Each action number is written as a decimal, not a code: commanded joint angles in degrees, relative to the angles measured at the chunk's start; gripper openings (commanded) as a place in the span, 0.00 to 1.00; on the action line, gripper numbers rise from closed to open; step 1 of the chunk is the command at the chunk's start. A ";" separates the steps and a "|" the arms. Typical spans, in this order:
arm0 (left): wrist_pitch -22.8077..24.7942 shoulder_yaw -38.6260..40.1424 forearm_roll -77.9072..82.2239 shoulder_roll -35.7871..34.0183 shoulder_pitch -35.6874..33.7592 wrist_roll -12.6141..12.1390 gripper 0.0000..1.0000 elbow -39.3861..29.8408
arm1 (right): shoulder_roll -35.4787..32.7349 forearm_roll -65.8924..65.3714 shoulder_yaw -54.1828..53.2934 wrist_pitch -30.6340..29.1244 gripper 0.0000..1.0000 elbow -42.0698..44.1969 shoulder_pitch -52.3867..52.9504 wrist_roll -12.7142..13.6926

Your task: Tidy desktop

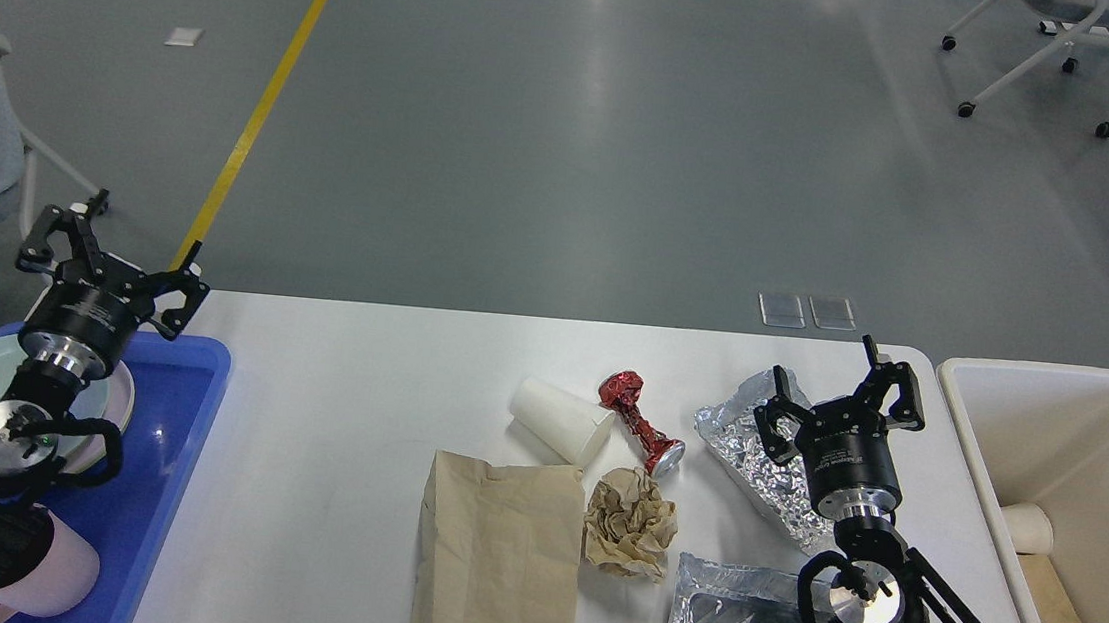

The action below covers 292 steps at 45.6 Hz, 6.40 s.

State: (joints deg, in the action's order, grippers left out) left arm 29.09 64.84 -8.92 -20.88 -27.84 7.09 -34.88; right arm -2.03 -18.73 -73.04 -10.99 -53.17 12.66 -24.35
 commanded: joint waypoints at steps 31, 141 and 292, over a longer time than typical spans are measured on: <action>10.99 -1.64 1.19 5.77 6.48 9.17 0.96 -0.63 | 0.01 0.00 0.00 0.00 1.00 0.00 0.00 0.00; 6.33 -1.47 16.74 3.66 5.60 17.78 0.96 -1.16 | 0.01 0.00 0.00 0.00 1.00 0.00 0.00 0.00; 6.33 -1.38 16.74 3.66 5.60 17.78 0.96 -1.16 | -34.61 4.31 40.05 -4.13 1.00 0.35 19.32 -4.48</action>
State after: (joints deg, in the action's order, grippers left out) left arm 35.42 63.43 7.82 -17.23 -22.23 24.88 -36.04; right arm -30.71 -18.50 -44.06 -14.30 -52.82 25.45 -28.73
